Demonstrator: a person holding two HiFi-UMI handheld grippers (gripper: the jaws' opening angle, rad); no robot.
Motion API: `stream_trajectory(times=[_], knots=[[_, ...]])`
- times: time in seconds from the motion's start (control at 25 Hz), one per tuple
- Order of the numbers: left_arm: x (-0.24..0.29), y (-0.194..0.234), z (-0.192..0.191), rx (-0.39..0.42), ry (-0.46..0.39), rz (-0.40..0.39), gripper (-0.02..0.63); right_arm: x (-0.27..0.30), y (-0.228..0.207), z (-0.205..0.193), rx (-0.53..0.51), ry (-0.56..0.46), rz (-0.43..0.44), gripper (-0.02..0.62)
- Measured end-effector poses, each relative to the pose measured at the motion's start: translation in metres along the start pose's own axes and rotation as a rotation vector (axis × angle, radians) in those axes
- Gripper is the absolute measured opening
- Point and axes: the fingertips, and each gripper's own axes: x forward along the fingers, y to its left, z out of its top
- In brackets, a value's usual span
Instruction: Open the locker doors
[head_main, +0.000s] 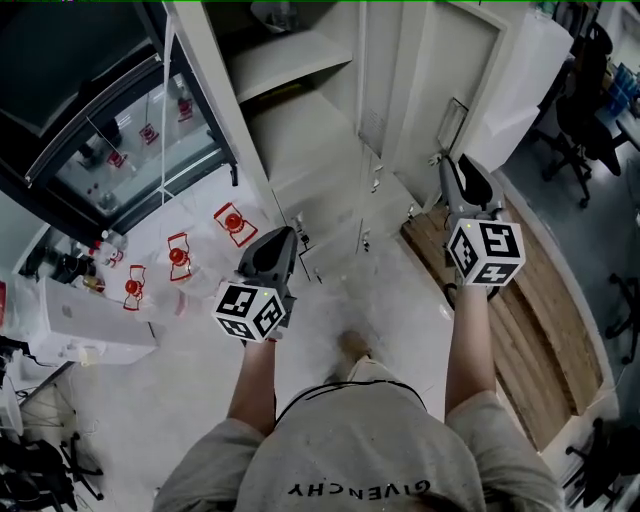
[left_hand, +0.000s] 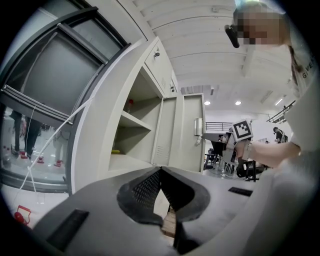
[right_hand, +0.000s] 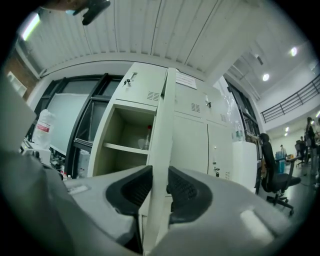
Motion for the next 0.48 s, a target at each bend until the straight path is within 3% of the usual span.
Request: stream_trajectory(times=[0.48], knots=[[0.019, 0.009, -0.012, -0.011, 0.024, 0.005, -0.002, 0.015, -0.04, -0.014, -0.023, 0.009, -0.092, 0.1]])
